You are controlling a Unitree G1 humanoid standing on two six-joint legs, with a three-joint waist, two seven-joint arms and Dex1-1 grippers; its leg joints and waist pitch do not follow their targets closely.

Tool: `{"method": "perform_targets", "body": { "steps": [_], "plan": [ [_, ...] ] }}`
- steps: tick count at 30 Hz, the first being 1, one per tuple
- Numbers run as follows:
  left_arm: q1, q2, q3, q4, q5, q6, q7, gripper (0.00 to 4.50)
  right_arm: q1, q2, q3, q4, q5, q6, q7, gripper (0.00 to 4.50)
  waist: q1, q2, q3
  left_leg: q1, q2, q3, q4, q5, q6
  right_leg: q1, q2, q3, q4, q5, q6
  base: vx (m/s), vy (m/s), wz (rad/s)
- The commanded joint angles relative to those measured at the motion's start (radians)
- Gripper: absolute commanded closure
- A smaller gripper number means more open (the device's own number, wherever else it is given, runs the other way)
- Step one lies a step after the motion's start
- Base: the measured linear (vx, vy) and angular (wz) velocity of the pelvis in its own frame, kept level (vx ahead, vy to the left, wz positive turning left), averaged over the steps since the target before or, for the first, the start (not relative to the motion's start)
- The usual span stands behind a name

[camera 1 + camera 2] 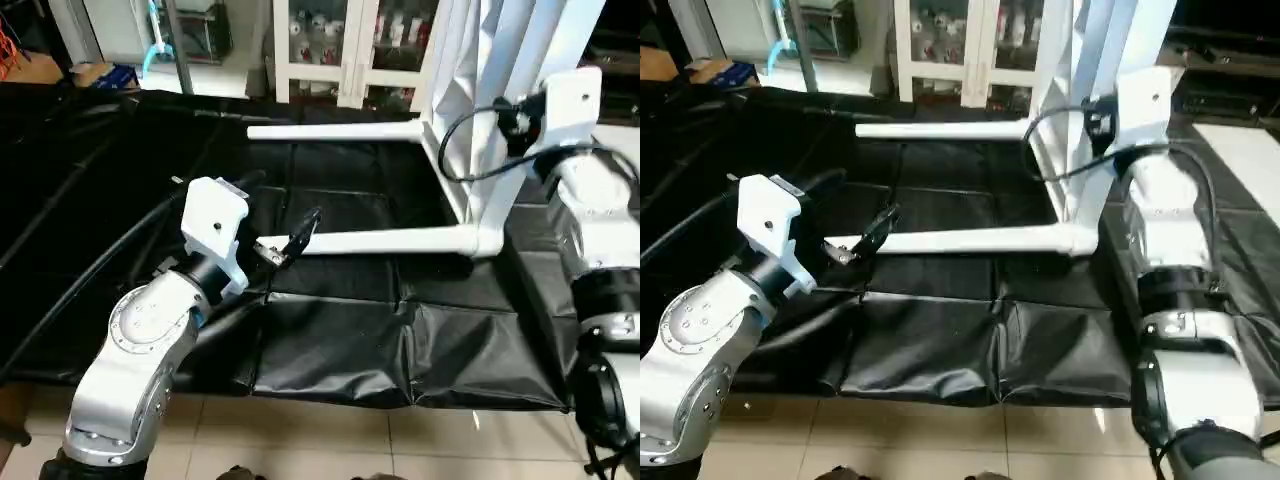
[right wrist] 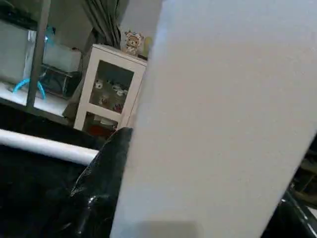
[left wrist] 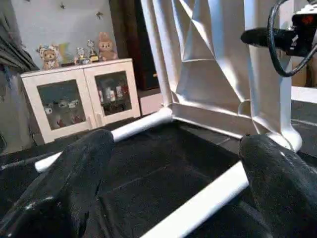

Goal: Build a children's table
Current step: Flip table

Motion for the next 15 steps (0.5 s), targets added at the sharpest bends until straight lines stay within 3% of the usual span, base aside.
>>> {"method": "perform_targets", "body": {
  "steps": [1,3,4,6,7,11,13,15],
  "plan": [
    [-0.020,0.001,0.013,-0.016,0.006,0.010,0.008,0.00,-0.131,-0.107,0.056,0.002,-0.143,-0.134,0.000,2.47,-0.001,-0.031,-0.090,0.008,0.054,-0.023,-0.047,0.014,0.146,0.077,-0.084,0.071,-0.052,-0.043,-0.176,0.000,0.000,0.00],
    [-0.026,0.000,0.016,-0.018,0.002,0.015,0.011,0.00,-0.180,-0.128,0.070,0.041,-0.158,-0.163,0.014,2.47,0.001,-0.030,-0.087,0.005,0.052,-0.021,-0.044,-0.028,0.138,0.073,-0.082,0.071,-0.058,-0.115,-0.163,0.000,0.000,0.00],
    [-0.028,0.002,0.016,-0.018,0.002,0.015,0.012,0.00,-0.202,-0.138,0.082,0.060,-0.168,-0.182,0.016,2.47,0.003,-0.032,-0.082,0.007,0.054,-0.018,-0.042,-0.053,0.132,0.063,-0.079,0.073,-0.062,-0.150,-0.151,0.000,0.000,0.00],
    [-0.030,0.003,0.016,-0.019,0.002,0.016,0.013,0.00,-0.219,-0.147,0.094,0.075,-0.179,-0.196,0.018,2.47,0.002,-0.035,-0.077,0.005,0.054,-0.018,-0.044,-0.088,0.115,0.063,-0.078,0.071,-0.069,-0.213,-0.125,0.000,0.000,0.00],
    [-0.034,0.006,0.021,-0.023,0.002,0.019,0.017,0.00,-0.262,-0.169,0.127,0.101,-0.211,-0.233,0.042,2.47,0.000,-0.040,-0.076,0.004,0.056,-0.020,-0.045,-0.098,0.105,0.063,-0.079,0.070,-0.069,-0.239,-0.108,0.000,0.000,0.00],
    [-0.037,0.009,0.028,-0.027,0.005,0.026,0.025,0.00,-0.308,-0.190,0.168,0.118,-0.254,-0.269,0.077,2.47,-0.005,-0.037,-0.073,0.003,0.058,-0.022,-0.045,-0.122,0.088,0.059,-0.079,0.072,-0.071,-0.259,-0.093,0.000,0.000,0.00],
    [-0.040,0.011,0.029,-0.027,0.007,0.028,0.025,0.00,-0.327,-0.200,0.190,0.128,-0.274,-0.288,0.087,2.47,-0.009,-0.042,-0.072,0.001,0.059,-0.023,-0.045,-0.124,0.085,0.060,-0.080,0.073,-0.068,-0.250,-0.095,0.000,0.000,0.00],
    [-0.045,0.015,0.028,-0.025,0.011,0.029,0.025,0.00,-0.348,-0.207,0.211,0.145,-0.287,-0.307,0.093,2.47,-0.011,-0.041,-0.072,0.003,0.059,-0.024,-0.044,-0.133,0.086,0.057,-0.080,0.073,-0.068,-0.250,-0.103,0.000,0.000,0.00]
  ]
}}
